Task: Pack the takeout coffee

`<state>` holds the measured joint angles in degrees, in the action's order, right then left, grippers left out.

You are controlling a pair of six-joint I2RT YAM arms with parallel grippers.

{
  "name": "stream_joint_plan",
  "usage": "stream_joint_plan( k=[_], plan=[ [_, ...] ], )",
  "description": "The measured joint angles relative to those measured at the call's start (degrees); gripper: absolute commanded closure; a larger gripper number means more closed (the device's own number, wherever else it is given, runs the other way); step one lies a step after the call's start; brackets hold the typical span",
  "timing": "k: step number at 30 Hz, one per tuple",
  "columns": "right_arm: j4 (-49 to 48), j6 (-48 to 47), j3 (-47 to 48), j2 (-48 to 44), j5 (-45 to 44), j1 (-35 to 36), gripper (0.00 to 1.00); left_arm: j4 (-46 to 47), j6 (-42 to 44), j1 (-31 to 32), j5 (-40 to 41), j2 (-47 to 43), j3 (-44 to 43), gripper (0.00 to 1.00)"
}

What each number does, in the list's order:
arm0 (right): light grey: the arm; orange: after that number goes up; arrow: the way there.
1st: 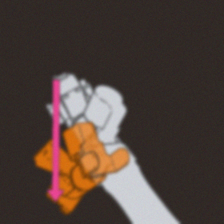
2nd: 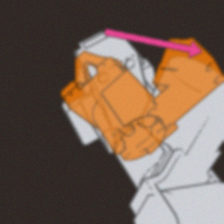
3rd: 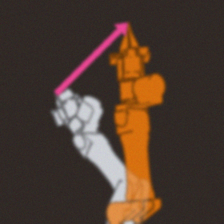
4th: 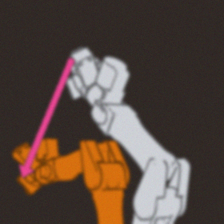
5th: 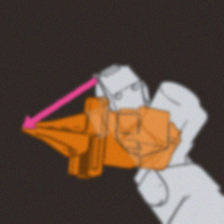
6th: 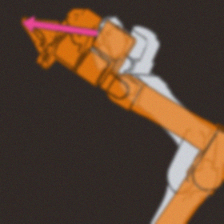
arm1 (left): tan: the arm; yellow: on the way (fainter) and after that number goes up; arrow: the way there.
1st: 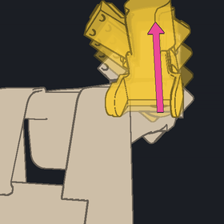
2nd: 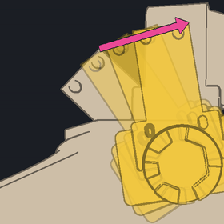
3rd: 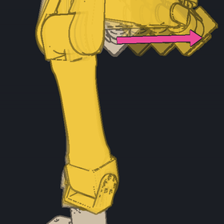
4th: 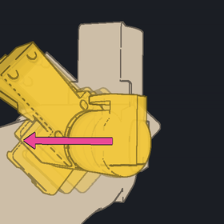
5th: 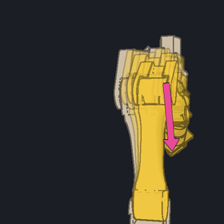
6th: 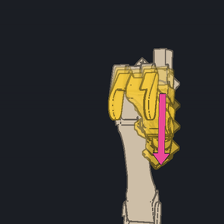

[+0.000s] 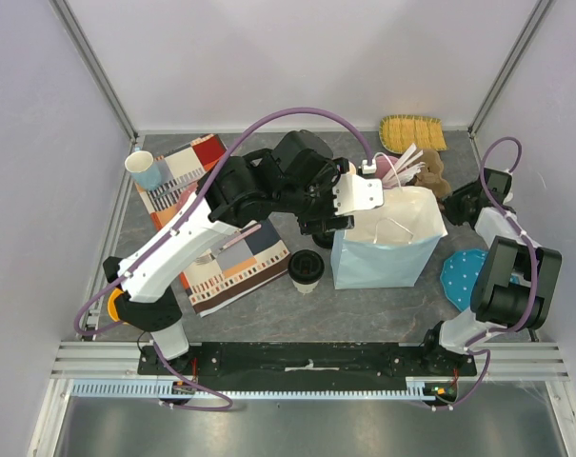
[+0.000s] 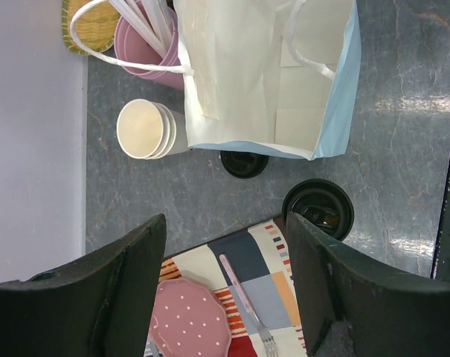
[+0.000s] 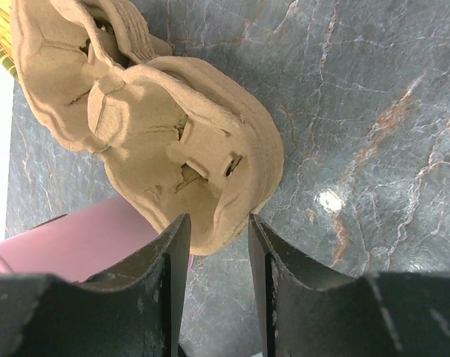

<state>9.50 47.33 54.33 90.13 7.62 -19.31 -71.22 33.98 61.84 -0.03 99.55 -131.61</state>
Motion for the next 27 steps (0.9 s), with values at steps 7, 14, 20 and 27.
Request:
stream_joint_plan(
  k=[7, 14, 20, 27],
  plan=[
    [-0.26, 0.55, 0.02, 0.87, 0.02, 1.51, 0.56, 0.0, 0.02, -0.13, 0.07, -0.07, 0.0, 0.28],
    [-0.42, 0.68, 0.26, 0.87, -0.22, 1.75, 0.57, 0.0, 0.02, -0.17, 0.07, -0.11, 0.0, 0.28],
    [-0.39, 0.68, 0.87, 0.87, -0.48, 1.75, 0.57, 0.0, 0.02, -0.17, 0.07, -0.11, 0.0, 0.28],
    [-0.7, 0.72, 1.01, 0.72, -1.64, 1.84, 0.62, 0.0, 0.02, -0.17, 0.04, -0.11, 0.0, 0.28]
  ],
)
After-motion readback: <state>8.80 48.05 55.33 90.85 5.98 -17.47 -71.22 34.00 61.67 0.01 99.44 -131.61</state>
